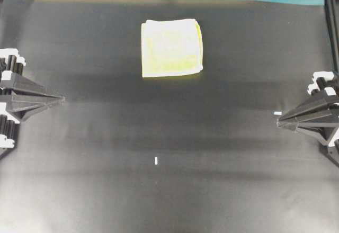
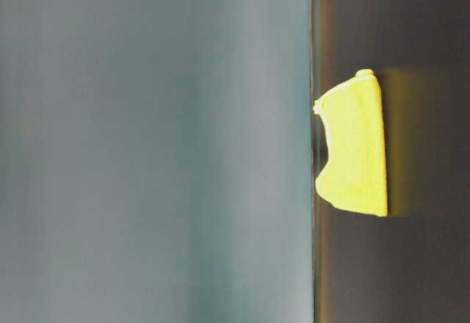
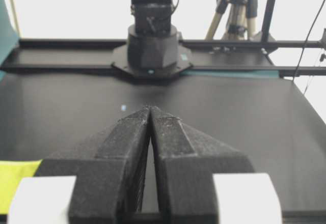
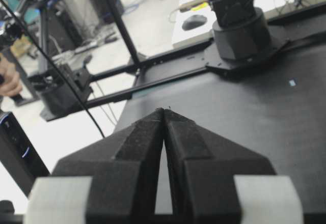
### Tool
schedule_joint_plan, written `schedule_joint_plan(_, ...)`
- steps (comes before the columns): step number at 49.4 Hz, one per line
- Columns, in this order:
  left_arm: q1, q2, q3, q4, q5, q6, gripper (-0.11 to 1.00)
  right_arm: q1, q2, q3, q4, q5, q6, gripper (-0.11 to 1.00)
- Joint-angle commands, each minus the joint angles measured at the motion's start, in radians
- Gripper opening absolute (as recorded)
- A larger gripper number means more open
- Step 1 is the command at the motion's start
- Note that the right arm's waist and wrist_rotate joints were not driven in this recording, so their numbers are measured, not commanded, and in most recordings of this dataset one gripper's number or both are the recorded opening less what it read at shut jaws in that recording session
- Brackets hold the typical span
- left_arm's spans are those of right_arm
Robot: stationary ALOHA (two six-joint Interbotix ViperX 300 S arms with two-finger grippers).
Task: Push a yellow cloth with the left arm to wipe the desk.
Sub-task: 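Move the left gripper toward the folded yellow cloth at the far edge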
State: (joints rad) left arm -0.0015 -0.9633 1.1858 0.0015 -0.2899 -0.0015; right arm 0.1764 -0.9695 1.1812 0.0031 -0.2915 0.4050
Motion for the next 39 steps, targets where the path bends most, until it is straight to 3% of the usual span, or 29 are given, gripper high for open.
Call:
schedule_joint_plan(1,0.048,0.066,-0.035,0.04,0.006,-0.015,0.06,0.0,0.012,-0.012,0.0,-0.003,0.0,0.03)
schedule_joint_plan(4,0.071,0.132,-0.052,0.04,0.009,-0.021,0.02,0.002,0.012,-0.009,0.0,0.008,0.0,0.08)
schedule_joint_plan(9,0.1,0.239,-0.087,0.04,0.002,-0.021,0.0,0.002,0.012,-0.008,0.0,0.054,-0.002,0.0)
schedule_joint_plan(31,0.31,0.692,-0.256,0.04,-0.133,-0.055,0.01,0.002,-0.015,-0.006,0.0,0.133,-0.002,0.0)
schedule_joint_plan(35,0.328,0.779,-0.301,0.04,-0.141,-0.078,0.12,0.002,-0.014,-0.006,0.0,0.138,-0.002,0.0)
schedule_joint_plan(39,0.339,0.854,-0.354,0.04,-0.141,-0.089,0.33,0.002,-0.015,-0.005,0.0,0.14,0.0,0.0)
